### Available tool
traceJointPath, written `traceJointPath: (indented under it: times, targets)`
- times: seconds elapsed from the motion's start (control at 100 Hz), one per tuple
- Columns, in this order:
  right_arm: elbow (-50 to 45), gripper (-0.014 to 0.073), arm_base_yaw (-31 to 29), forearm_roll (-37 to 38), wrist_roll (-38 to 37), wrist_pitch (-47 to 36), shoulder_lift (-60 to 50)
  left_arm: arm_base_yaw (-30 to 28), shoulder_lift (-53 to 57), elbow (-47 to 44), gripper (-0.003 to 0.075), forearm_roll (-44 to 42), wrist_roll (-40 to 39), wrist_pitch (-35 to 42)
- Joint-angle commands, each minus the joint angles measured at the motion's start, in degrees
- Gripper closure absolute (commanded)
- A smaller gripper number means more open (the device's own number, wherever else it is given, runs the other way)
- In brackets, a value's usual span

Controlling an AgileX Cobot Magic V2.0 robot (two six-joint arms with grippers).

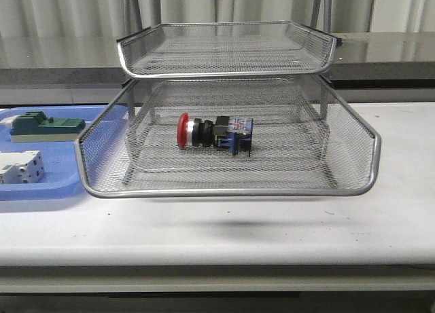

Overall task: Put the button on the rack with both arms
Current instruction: 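Open the left gripper and withdraw it upward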

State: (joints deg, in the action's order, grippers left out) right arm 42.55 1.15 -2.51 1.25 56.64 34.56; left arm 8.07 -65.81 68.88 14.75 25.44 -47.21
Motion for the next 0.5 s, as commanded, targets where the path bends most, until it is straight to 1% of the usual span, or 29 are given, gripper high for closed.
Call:
traceJointPath:
  times: [0.0,0.08,0.18,0.32,0.49]
  targets:
    - [1.9,0.0664,-0.3,0.4,0.1,-3.2,0.0,-0.8,7.3,-5.1,0.0281,3.2,-0.8,10.1]
    - [1.9,0.0664,-0.3,0.4,0.1,-3.2,0.0,-1.0,13.6,-12.0,0.0281,3.7,-0.8,16.2]
    - [1.9,0.0664,-0.3,0.4,0.1,-3.2,0.0,-1.0,20.8,-19.6,0.0281,3.8,-0.8,21.9]
    - [1.9,0.0664,-0.3,0.4,0.1,-3.2,0.0,-1.0,30.3,-29.0,0.0282,6.1,-0.8,28.0]
    - [1.9,0.0664,-0.3,0.4,0.1,-3.2,0.0,-1.0,41.3,-40.6,0.0281,6.2,-0.8,34.0]
